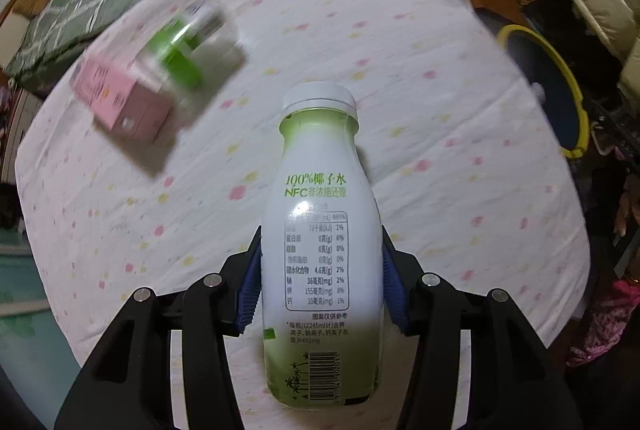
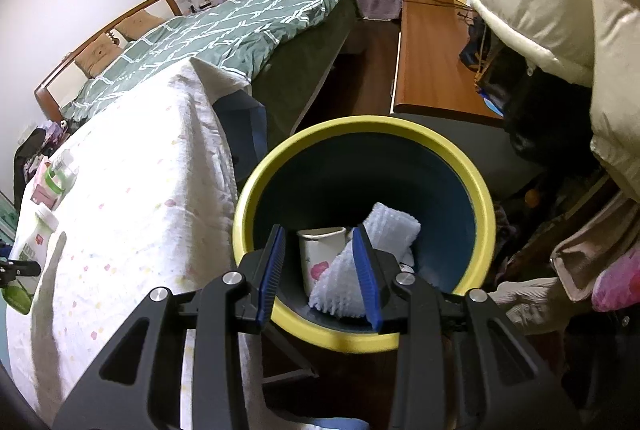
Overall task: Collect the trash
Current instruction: 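Carry the coconut water bottle over the bin and open the left tool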
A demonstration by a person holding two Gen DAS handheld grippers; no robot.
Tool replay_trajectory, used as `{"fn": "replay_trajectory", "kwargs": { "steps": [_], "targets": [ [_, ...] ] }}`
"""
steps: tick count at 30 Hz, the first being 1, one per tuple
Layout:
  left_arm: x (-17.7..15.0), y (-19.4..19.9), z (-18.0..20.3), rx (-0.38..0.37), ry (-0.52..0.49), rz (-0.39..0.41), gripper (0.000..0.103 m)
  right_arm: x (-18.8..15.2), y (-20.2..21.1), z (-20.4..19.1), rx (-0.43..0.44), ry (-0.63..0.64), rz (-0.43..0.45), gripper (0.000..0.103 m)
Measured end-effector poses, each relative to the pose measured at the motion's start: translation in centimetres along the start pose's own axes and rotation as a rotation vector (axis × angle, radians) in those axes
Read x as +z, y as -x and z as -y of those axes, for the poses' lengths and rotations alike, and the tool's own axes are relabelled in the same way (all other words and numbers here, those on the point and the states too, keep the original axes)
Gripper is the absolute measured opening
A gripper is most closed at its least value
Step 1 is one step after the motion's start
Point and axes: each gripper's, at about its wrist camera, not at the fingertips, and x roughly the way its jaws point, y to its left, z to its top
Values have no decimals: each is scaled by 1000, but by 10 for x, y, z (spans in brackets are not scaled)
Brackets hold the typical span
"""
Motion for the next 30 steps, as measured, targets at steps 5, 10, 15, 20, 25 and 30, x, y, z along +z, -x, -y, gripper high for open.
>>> {"fn": "replay_trajectory", "kwargs": {
  "steps": [5,10,15,20,25,30],
  "targets": [
    [15,17,43,-32,-81,41,51,-7,9,15,3,-16,9,34],
    [40,28,106,-83,-208,74,52,-12,23,34,-7,-35,27,34],
    [73,26,178,-130,-299,101,51,-19,39,58,-31,-64,47,34],
    [112,19,245,-183,-360,121,52,-30,49,82,-65,-96,51,34],
    [141,2,293,-220,-389,130,52,-39,54,99,-90,-121,41,34],
    [166,-13,321,-218,-353,174,71,-44,57,101,-102,-133,36,34]
  ]
}}
